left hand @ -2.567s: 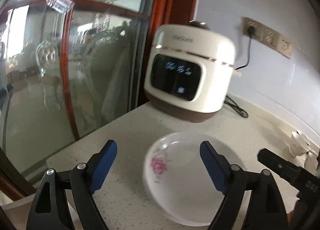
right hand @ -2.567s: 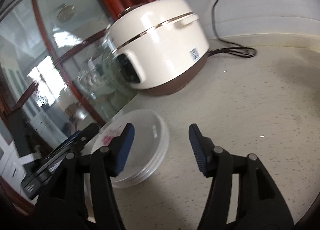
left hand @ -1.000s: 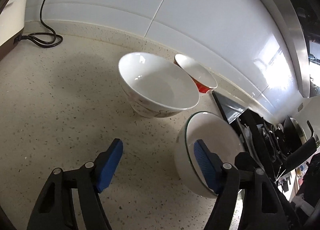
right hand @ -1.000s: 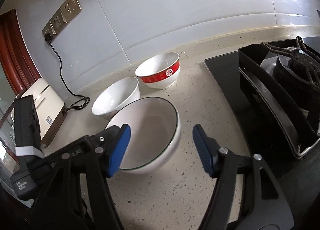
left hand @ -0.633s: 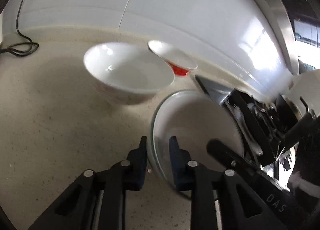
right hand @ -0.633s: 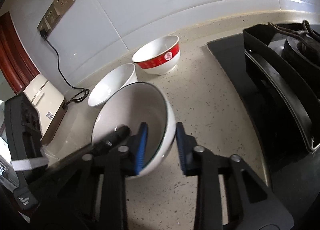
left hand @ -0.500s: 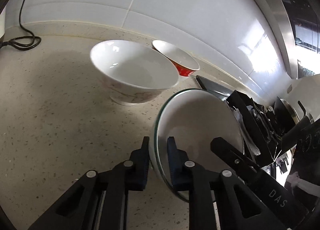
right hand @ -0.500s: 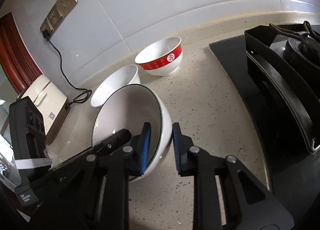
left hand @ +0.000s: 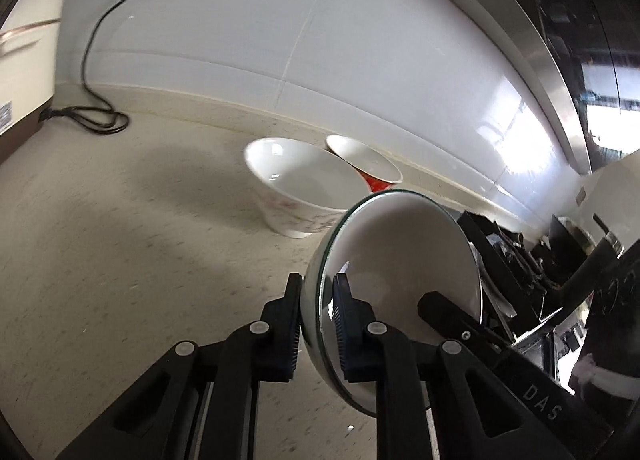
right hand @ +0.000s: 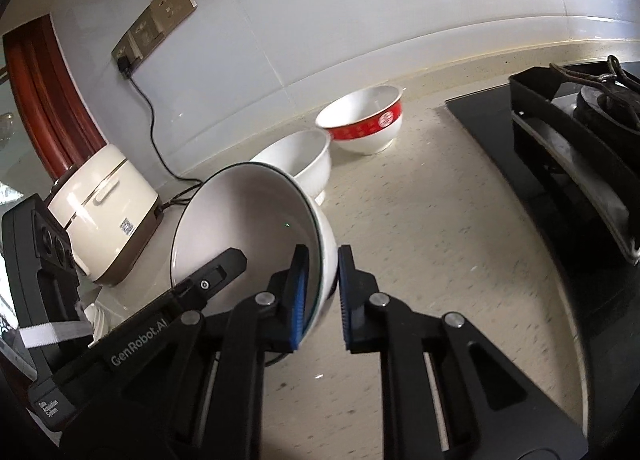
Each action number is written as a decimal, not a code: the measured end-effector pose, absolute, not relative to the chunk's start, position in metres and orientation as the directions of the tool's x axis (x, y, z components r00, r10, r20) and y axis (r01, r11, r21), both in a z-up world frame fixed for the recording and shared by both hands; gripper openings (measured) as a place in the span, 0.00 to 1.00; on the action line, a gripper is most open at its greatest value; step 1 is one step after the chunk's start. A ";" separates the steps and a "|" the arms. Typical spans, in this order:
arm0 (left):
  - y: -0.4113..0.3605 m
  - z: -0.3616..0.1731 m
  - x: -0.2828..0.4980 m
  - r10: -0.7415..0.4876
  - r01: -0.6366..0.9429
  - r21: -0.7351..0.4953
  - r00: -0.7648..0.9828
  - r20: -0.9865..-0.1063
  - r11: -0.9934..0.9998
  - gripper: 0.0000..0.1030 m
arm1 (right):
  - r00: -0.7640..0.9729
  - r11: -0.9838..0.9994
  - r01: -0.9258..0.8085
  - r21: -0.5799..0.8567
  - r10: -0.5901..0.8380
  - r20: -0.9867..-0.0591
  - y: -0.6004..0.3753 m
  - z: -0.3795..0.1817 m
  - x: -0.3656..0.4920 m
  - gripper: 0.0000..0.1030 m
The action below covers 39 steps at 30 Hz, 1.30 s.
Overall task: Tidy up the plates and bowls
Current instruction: 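Carry the large bowl with both grippers toward the plate stack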
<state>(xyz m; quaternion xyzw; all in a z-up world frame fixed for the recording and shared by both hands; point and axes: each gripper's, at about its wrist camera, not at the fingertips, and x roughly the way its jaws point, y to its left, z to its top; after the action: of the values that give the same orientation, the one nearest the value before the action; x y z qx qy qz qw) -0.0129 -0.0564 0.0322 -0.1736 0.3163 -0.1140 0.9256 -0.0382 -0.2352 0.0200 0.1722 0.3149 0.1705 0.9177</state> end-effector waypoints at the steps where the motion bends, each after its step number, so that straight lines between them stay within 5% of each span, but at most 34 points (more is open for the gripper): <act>1: -0.050 0.032 -0.016 -0.319 0.091 -0.404 0.777 -0.543 0.910 0.15 | 0.741 0.882 -0.210 0.421 0.425 -0.521 -0.231 0.020 -0.040 0.17; 39: 0.080 0.025 -0.114 -0.095 -0.189 -0.540 0.886 -0.455 0.820 0.16 | 0.548 0.738 -0.505 0.447 0.674 -0.495 -0.105 0.021 -0.068 0.18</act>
<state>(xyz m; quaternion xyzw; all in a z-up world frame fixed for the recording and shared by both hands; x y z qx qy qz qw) -0.1137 0.0800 0.0250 -0.2990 0.2378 0.0254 0.9238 -0.0676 -0.1052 0.0206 0.1269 0.3339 0.3387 0.8705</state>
